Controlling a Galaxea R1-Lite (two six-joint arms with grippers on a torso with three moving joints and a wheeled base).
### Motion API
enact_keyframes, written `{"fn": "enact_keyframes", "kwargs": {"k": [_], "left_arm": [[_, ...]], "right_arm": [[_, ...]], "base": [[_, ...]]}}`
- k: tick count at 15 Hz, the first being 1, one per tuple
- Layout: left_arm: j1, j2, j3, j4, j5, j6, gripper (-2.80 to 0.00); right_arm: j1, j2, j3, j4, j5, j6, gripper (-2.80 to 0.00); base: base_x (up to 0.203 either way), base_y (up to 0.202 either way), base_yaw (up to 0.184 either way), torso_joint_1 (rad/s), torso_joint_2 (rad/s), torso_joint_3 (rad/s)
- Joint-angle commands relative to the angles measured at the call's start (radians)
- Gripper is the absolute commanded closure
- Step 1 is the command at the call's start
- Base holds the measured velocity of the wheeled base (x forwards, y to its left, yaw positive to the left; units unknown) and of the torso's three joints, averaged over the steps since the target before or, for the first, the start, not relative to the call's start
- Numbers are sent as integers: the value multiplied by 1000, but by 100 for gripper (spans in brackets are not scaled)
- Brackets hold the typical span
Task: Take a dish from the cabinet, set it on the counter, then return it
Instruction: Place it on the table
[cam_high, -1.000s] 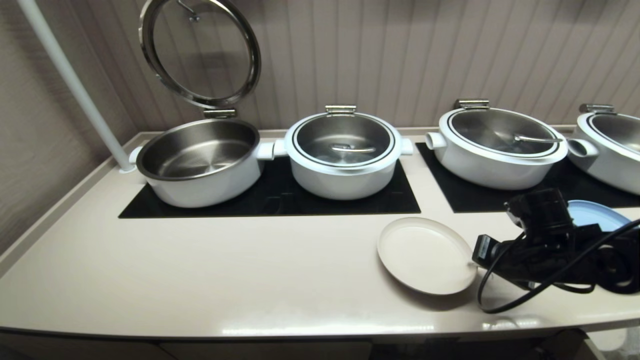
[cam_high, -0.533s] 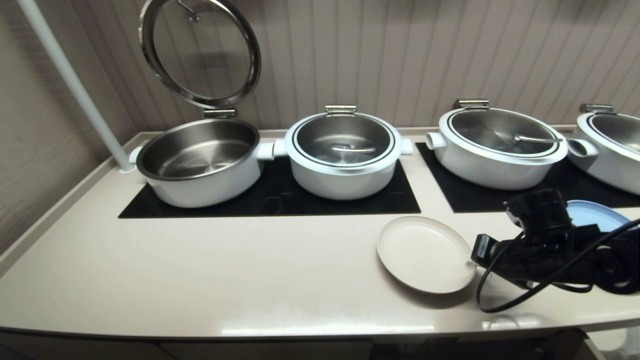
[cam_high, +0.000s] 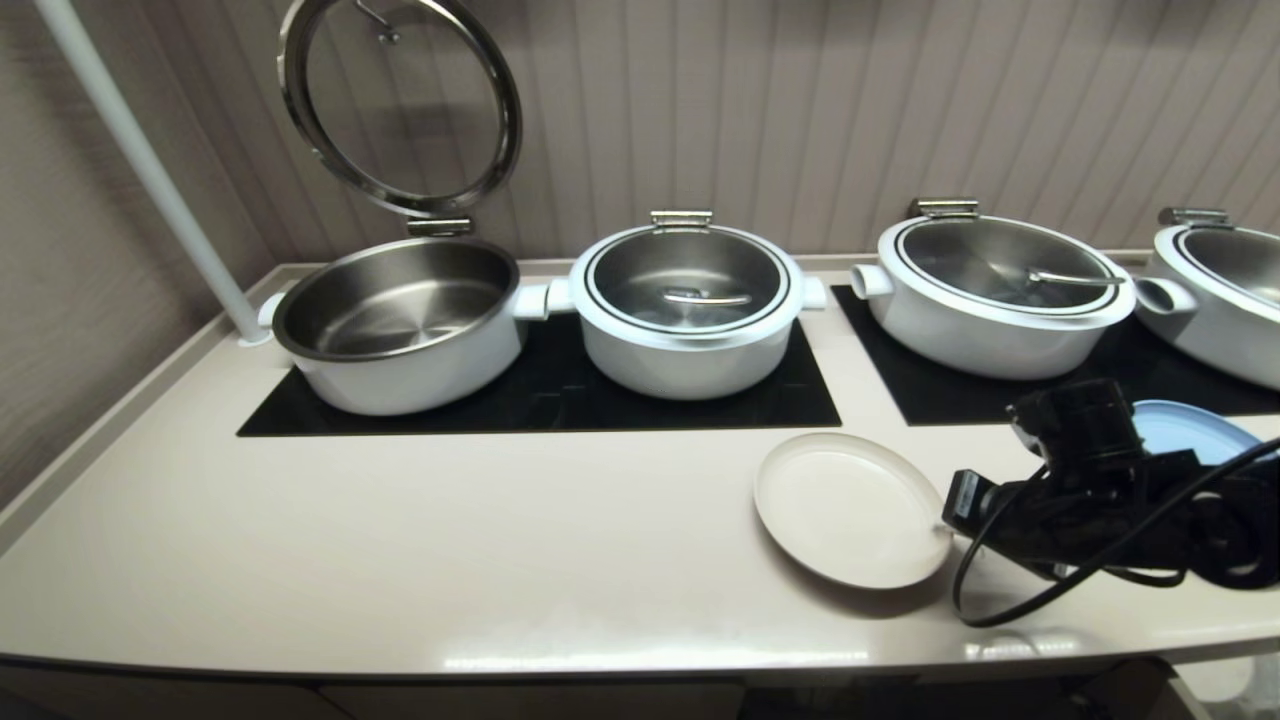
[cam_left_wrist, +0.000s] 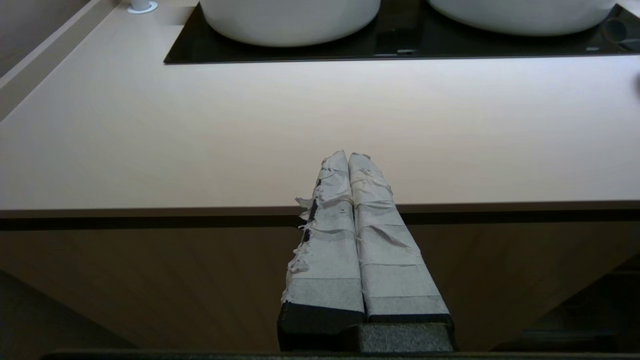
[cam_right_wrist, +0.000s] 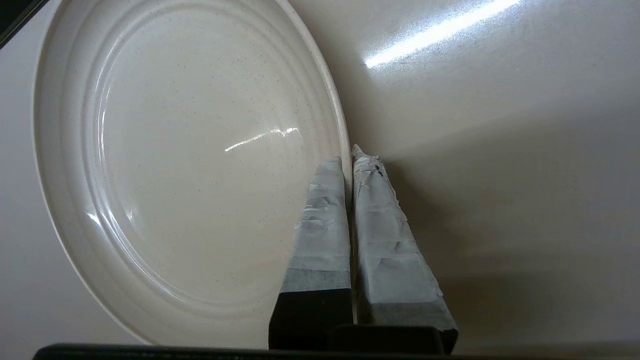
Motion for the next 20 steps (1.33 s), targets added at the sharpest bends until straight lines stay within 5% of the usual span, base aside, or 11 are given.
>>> {"fn": "enact_keyframes", "kwargs": {"k": [1,12,20], "left_arm": [[0,0,0,0,0,0,0],[0,0,0,0,0,0,0],[0,0,0,0,0,0,0]], "right_arm": [[1,-3,0,-2,0,3,-280],[2,-9,-1,-9,-30,-5,-280],[2,-41,8,-72,-93,-140,-280]], "base": [[0,0,0,0,0,0],[0,0,0,0,0,0],[0,0,0,0,0,0]]}}
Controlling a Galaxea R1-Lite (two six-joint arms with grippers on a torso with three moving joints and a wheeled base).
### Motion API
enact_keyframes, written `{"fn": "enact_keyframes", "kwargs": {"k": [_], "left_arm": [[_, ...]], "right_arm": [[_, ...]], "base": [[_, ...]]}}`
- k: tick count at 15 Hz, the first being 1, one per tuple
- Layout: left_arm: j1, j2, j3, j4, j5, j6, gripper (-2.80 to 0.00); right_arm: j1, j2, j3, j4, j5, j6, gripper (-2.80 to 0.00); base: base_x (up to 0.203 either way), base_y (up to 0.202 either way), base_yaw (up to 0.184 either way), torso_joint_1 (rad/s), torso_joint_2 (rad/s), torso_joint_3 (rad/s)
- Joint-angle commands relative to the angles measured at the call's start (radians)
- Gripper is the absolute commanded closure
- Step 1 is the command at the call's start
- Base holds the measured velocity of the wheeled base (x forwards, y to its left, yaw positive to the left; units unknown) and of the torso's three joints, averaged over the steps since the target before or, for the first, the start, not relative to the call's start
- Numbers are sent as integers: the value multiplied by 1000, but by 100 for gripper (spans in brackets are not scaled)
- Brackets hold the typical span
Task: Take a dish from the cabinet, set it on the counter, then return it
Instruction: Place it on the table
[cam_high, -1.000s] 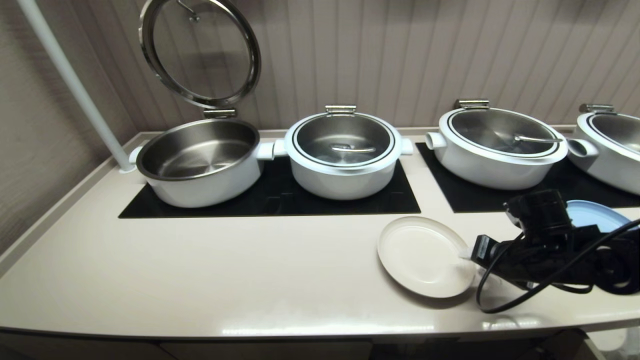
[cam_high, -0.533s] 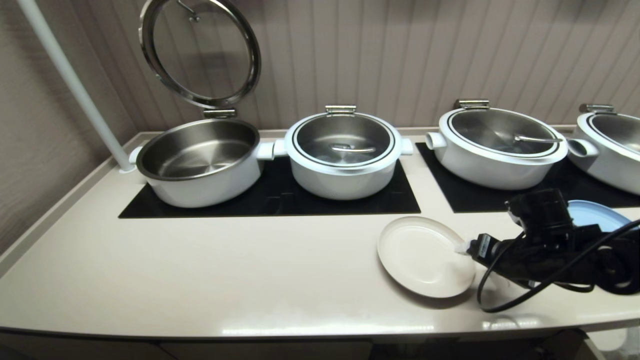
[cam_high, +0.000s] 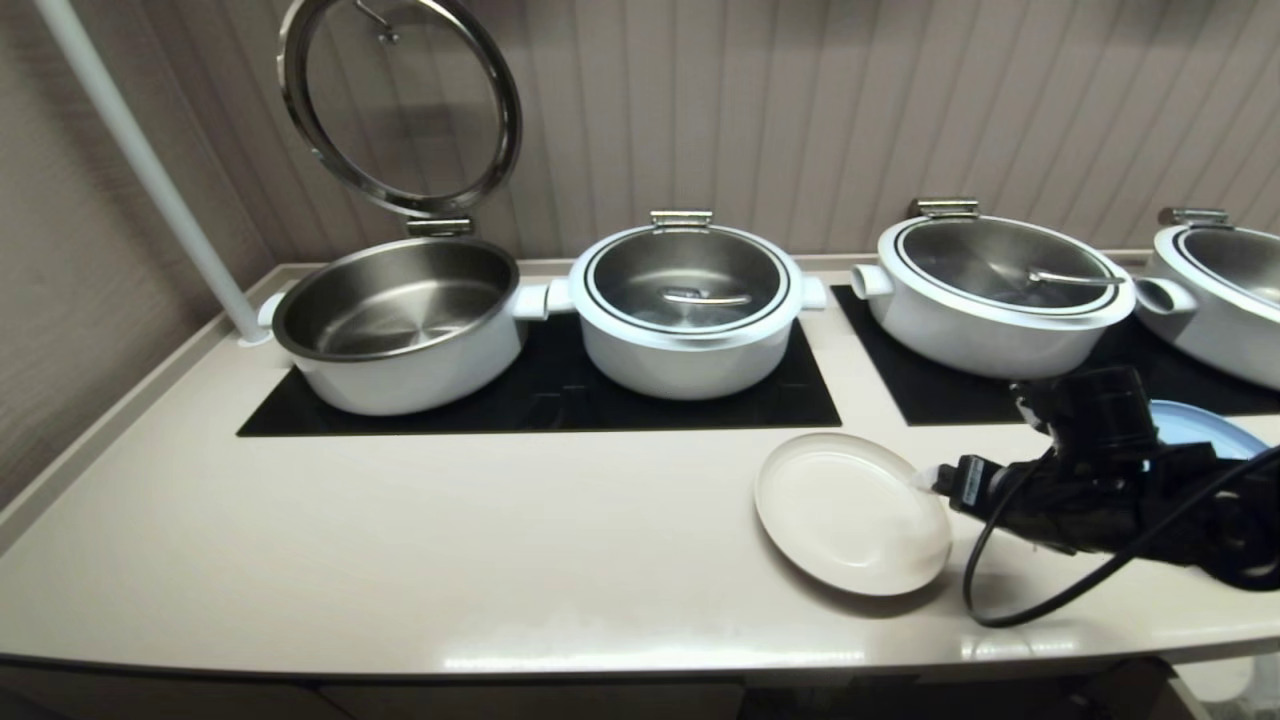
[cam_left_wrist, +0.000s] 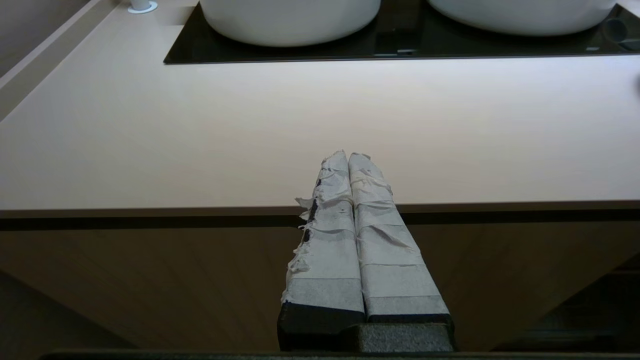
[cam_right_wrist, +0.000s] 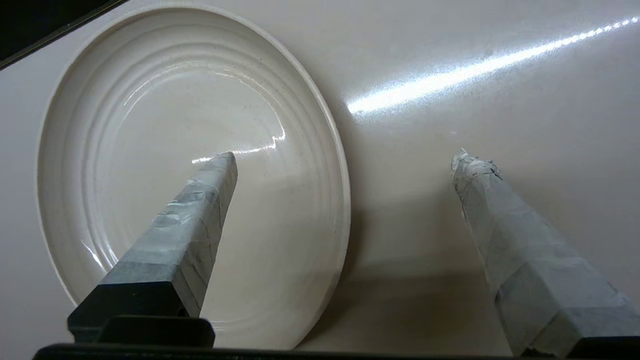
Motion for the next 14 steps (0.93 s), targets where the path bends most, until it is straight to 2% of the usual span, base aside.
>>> {"fn": "enact_keyframes", "kwargs": {"k": [1,8,9,14], "left_arm": [[0,0,0,0,0,-1,0],[0,0,0,0,0,-1,0],[0,0,0,0,0,-1,0],[0,0,0,0,0,-1,0]], "right_arm": [[1,-19,8,-14,-7,-20,-280],[1,-59,80,-145,-43,-159,-280],[1,-62,82,-159,-43,-174,0],[1,-74,83,-167,-52,-184,0]], "base": [[0,0,0,0,0,0],[0,0,0,0,0,0],[0,0,0,0,0,0],[0,0,0,0,0,0]]}}
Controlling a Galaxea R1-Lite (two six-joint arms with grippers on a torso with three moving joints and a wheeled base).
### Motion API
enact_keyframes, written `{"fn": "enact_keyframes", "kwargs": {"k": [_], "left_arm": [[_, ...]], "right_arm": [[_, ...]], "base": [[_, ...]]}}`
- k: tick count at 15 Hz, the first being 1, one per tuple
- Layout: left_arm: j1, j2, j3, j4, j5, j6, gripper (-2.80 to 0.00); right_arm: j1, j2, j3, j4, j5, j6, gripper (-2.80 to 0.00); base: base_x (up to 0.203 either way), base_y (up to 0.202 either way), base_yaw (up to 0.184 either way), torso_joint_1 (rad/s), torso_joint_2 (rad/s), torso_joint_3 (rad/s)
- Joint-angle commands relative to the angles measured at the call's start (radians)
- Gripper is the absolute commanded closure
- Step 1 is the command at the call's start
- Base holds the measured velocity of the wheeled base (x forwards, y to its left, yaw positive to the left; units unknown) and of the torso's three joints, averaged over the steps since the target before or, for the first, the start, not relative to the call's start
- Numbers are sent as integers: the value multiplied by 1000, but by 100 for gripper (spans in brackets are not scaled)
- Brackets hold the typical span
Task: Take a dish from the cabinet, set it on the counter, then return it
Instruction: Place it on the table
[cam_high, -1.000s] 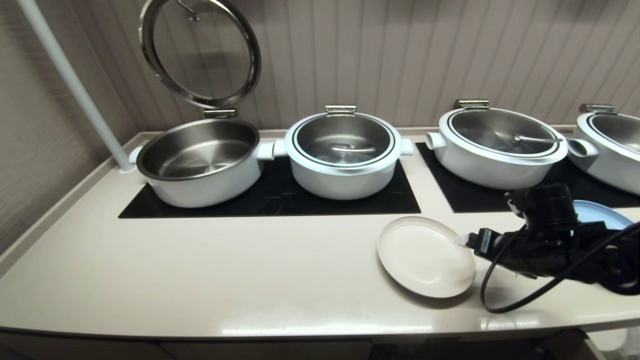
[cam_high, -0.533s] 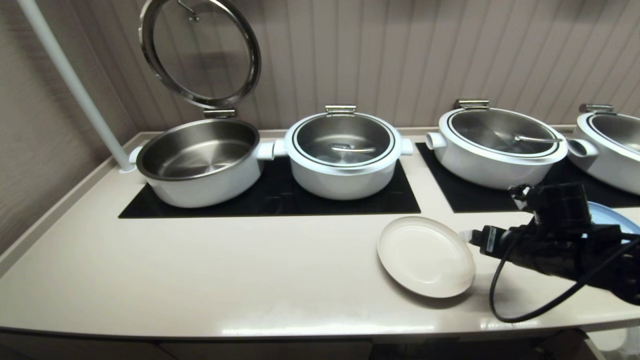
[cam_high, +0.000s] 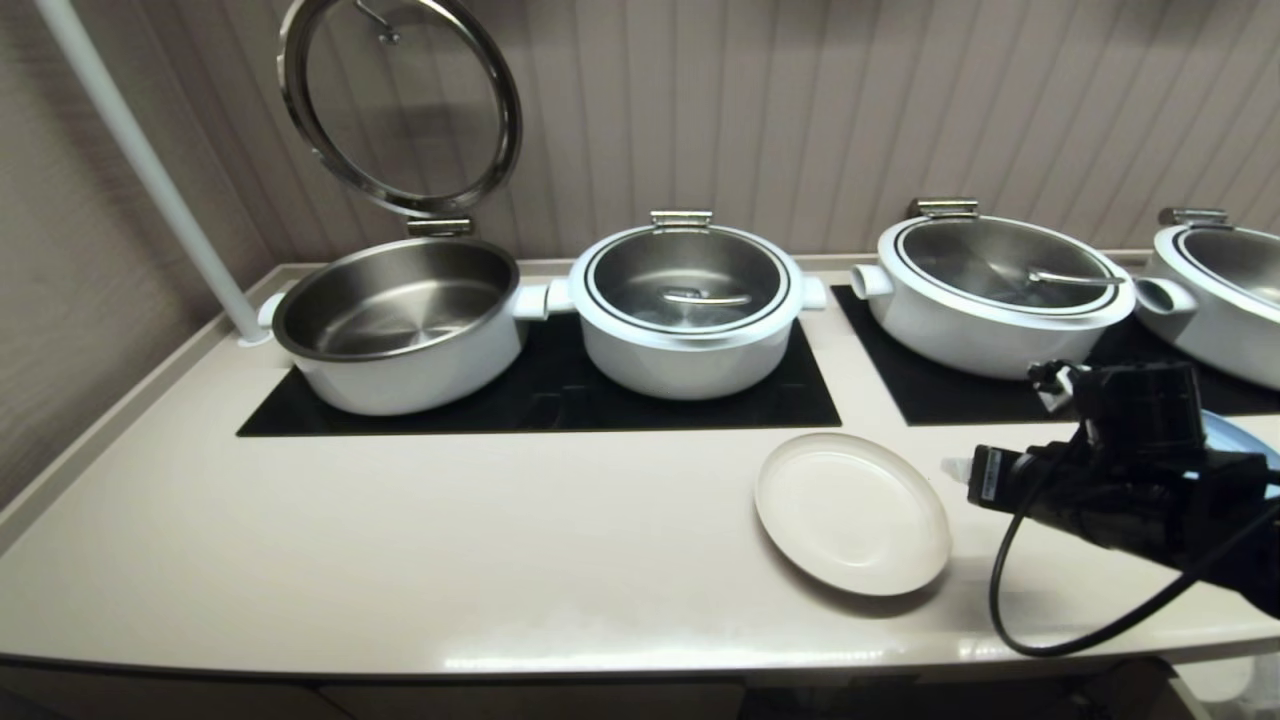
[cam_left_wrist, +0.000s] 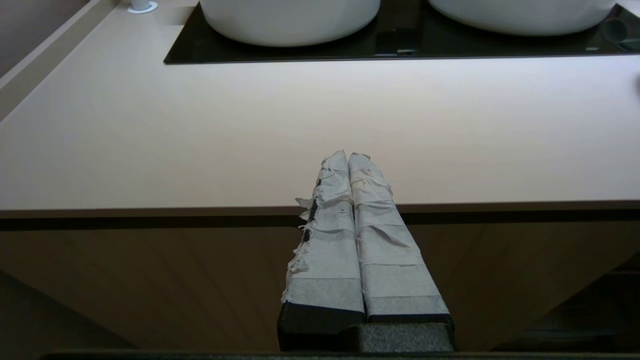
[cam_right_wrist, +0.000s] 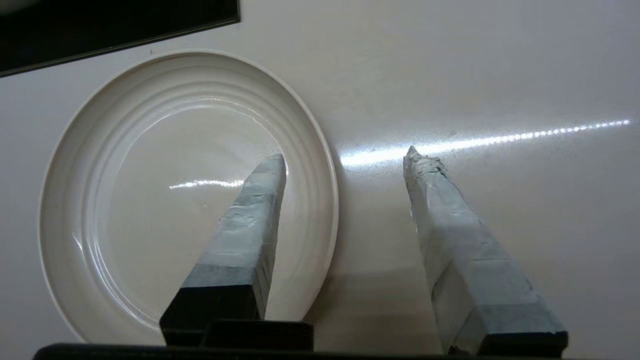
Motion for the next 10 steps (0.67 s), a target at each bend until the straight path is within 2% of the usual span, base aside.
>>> {"fn": "enact_keyframes", "kwargs": {"k": [1,10], "left_arm": [[0,0,0,0,0,-1,0],[0,0,0,0,0,-1,0]], "right_arm": [[0,-4,2,-4,-3,1,0],[0,-26,15,-40,-27,-3,0]], "base": [[0,0,0,0,0,0],[0,0,0,0,0,0]]}}
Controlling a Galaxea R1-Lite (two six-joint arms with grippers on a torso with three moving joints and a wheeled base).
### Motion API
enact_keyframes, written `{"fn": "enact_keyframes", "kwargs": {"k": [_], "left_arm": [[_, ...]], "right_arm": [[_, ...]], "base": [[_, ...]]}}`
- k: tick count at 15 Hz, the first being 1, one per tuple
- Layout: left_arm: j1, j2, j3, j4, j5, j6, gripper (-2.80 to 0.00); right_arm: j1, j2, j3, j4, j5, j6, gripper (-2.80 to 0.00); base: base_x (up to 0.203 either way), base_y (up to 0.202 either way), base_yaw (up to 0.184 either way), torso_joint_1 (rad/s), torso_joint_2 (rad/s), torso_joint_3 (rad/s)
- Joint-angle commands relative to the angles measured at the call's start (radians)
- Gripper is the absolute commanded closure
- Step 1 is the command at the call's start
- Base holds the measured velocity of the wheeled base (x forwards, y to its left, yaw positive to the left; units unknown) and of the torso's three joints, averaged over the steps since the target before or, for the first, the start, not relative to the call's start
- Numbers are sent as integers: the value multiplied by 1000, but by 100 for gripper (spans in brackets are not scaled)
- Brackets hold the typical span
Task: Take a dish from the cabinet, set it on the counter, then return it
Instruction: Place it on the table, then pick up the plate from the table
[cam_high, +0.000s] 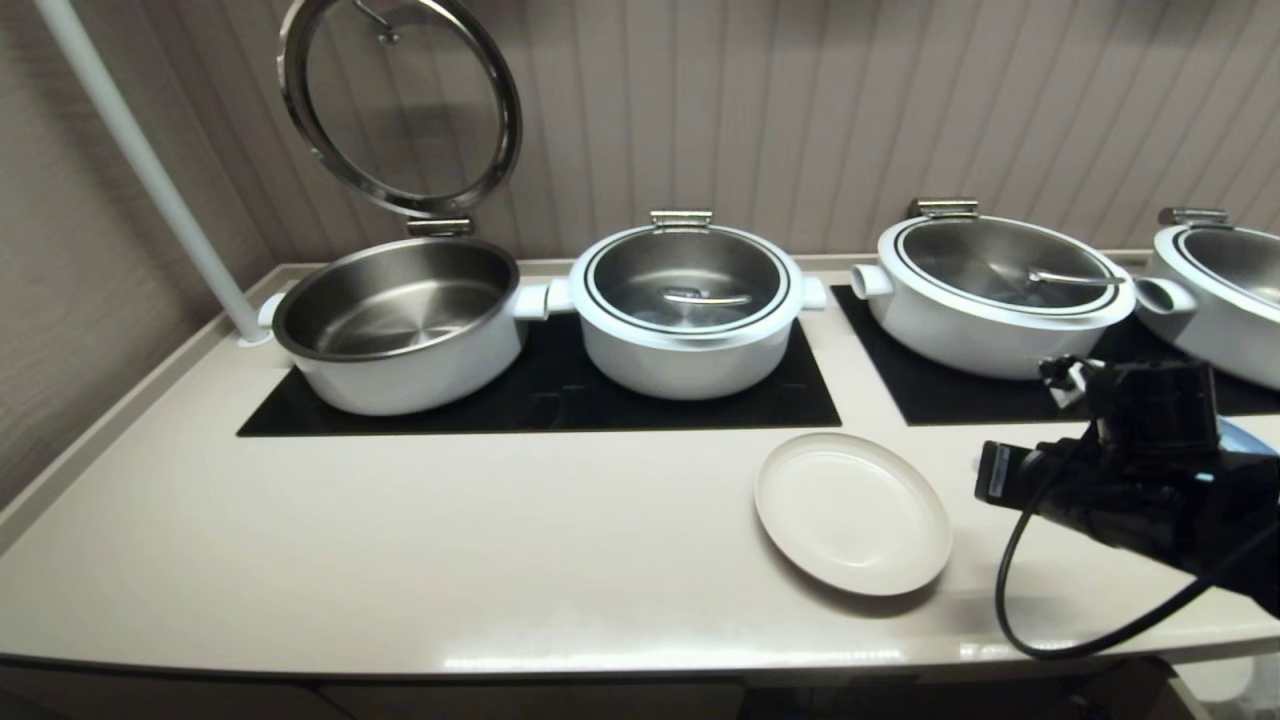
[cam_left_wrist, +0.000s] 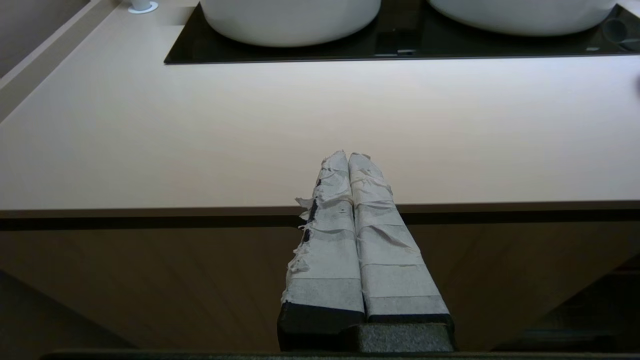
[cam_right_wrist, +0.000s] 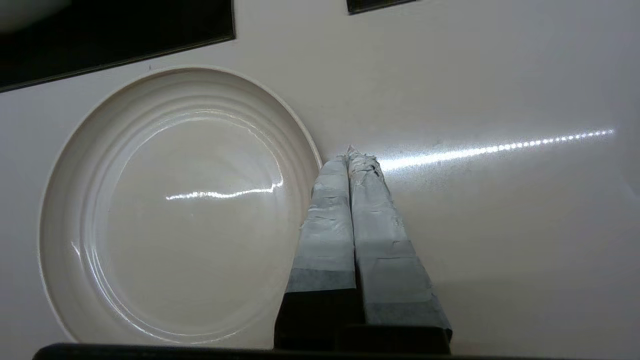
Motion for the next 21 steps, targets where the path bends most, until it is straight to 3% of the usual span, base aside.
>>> {"fn": "enact_keyframes", "kwargs": {"k": [1,6,21], "left_arm": [[0,0,0,0,0,0,0],[0,0,0,0,0,0,0],[0,0,0,0,0,0,0]], "right_arm": [[0,-4,1,-32,-10,1,0],[0,-53,48,-82,-35,-58,0],[-1,-375,362,-207,-34,-124,0]], "base": [[0,0,0,0,0,0],[0,0,0,0,0,0],[0,0,0,0,0,0]]}}
